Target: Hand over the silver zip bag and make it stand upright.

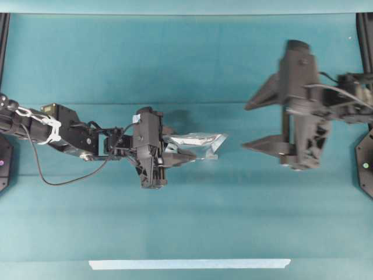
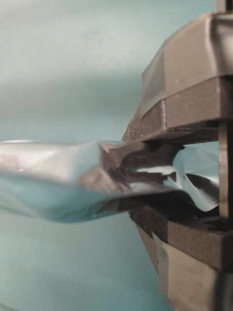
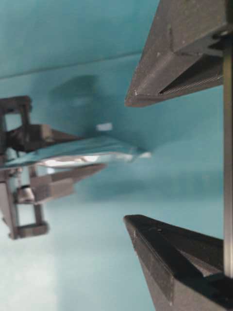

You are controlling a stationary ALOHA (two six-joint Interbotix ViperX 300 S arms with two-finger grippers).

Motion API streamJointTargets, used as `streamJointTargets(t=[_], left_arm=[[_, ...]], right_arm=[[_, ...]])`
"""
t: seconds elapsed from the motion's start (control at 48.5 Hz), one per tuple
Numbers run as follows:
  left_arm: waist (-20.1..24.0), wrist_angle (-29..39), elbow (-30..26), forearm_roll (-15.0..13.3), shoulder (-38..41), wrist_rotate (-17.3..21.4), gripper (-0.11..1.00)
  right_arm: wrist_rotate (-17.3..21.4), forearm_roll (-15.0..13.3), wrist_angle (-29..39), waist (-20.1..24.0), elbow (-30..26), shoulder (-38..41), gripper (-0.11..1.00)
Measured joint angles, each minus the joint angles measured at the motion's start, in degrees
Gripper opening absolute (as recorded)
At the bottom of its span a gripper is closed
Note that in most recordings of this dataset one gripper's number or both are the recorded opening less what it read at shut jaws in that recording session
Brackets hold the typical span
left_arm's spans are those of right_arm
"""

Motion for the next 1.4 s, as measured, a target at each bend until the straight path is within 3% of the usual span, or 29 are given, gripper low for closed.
streamJointTargets(t=[0.412, 1.401], left_arm=[[-0.09, 0.0, 0.09, 0.0, 0.0, 0.0, 0.28], [0.0, 0.09, 0.0, 0.0, 0.0, 0.0, 0.28]], right_arm=[[0.09, 0.0, -0.26, 0.09, 6.15, -8.53, 0.9], [0.18, 0.0, -4.57, -0.62, 7.12, -8.53, 0.9]])
